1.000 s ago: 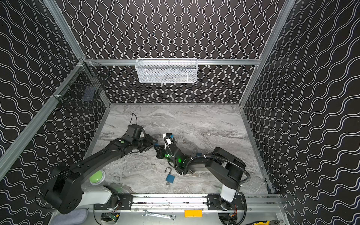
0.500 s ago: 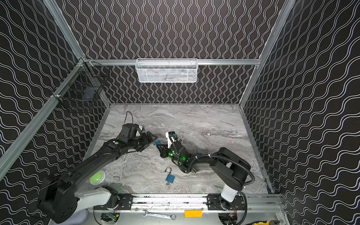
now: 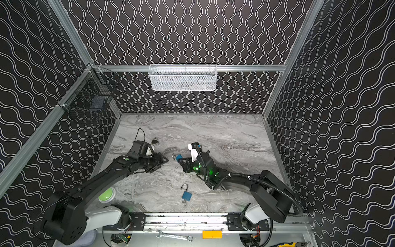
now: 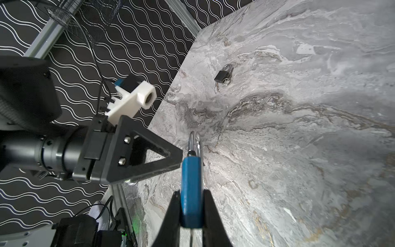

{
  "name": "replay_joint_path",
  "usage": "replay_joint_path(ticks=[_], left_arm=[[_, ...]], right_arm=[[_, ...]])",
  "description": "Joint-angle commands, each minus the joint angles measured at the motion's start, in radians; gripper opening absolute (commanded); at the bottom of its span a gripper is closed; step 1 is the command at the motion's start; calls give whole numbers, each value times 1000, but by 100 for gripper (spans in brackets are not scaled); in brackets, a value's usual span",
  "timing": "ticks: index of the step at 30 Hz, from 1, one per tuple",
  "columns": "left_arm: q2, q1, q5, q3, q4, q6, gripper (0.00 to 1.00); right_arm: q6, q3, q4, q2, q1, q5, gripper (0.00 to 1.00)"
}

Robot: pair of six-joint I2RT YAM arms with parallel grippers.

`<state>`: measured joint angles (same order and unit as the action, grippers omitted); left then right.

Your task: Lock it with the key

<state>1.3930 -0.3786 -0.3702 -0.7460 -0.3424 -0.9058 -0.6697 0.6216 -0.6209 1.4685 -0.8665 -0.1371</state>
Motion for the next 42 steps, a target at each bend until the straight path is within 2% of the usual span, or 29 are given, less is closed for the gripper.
replay_joint_path(ticks=[1, 16, 19, 27, 35, 42], left_arm=[[6, 1, -47, -11, 55, 49, 66], [73, 1, -50, -22, 134, 44, 62], [82, 1, -56, -33, 151, 42, 62], [19, 1, -104, 2, 319, 5, 63], [-35, 3, -46, 32, 239, 88, 65], [-54, 5, -13, 47, 206, 100, 65]], right_arm=[[6, 15, 9, -3, 0, -20, 0], [-89, 13, -99, 8, 0, -132, 0], [-85, 27, -77, 9, 0, -157, 0], [-105, 17, -96, 22, 0, -190, 0], [-86, 10, -64, -15, 18, -189, 0], [-86, -11, -66, -28, 32, -191, 0]])
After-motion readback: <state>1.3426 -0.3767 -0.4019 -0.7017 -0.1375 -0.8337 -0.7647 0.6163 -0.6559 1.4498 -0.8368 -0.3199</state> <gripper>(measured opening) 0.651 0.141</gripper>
